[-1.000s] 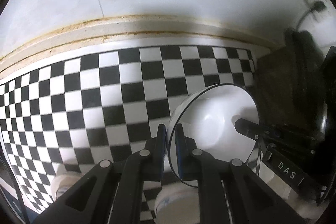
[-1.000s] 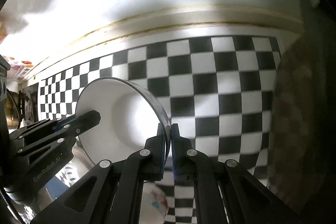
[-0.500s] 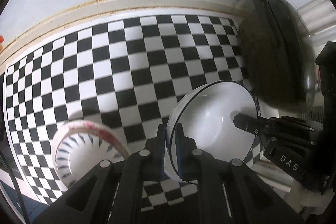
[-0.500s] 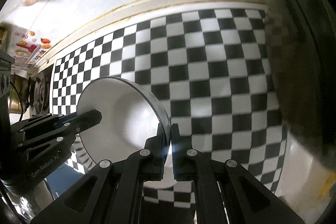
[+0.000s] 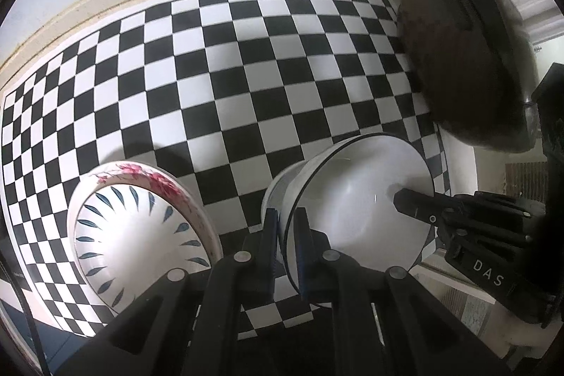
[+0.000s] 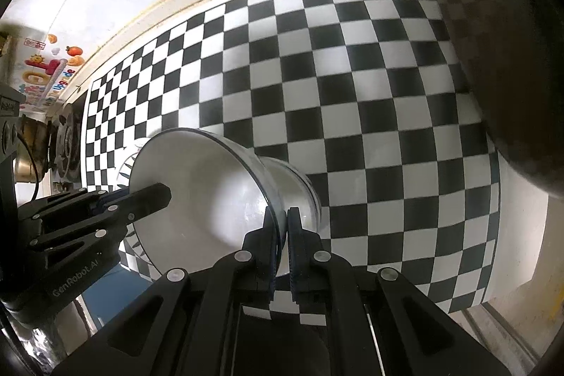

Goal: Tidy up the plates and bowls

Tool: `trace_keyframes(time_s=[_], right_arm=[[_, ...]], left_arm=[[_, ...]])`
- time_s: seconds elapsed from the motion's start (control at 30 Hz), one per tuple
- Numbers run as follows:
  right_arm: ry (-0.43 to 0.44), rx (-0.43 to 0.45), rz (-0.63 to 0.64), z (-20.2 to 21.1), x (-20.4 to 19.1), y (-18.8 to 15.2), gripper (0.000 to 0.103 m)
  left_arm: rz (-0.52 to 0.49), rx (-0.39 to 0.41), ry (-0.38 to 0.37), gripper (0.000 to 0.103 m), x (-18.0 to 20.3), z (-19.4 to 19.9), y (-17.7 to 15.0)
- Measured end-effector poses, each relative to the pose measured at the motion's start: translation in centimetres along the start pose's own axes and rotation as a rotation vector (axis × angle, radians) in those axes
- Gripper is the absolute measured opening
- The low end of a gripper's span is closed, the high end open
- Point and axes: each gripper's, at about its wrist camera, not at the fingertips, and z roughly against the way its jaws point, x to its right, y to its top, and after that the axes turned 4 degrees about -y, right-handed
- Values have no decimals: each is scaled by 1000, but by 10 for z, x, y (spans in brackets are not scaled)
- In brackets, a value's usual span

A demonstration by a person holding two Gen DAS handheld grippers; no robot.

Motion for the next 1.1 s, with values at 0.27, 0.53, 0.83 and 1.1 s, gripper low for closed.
trace_keyframes(time_s=[0.27,0.53,0.83,1.1], right_arm=[[-3,-41,-19,-22,11,-5,7],[-4,-69,-9,-38,11,-6,8],[-27,-99,15,-50,5,-4,8],[-31,-105,16,-51,5,-1,11]], left_arm=[[6,-46,25,7,2,-23,-1],[9,-73,60,7,1,-37,-5],[11,-82,85,7,1,-46,-7],[18,-80,97,7,2,-46,-6]])
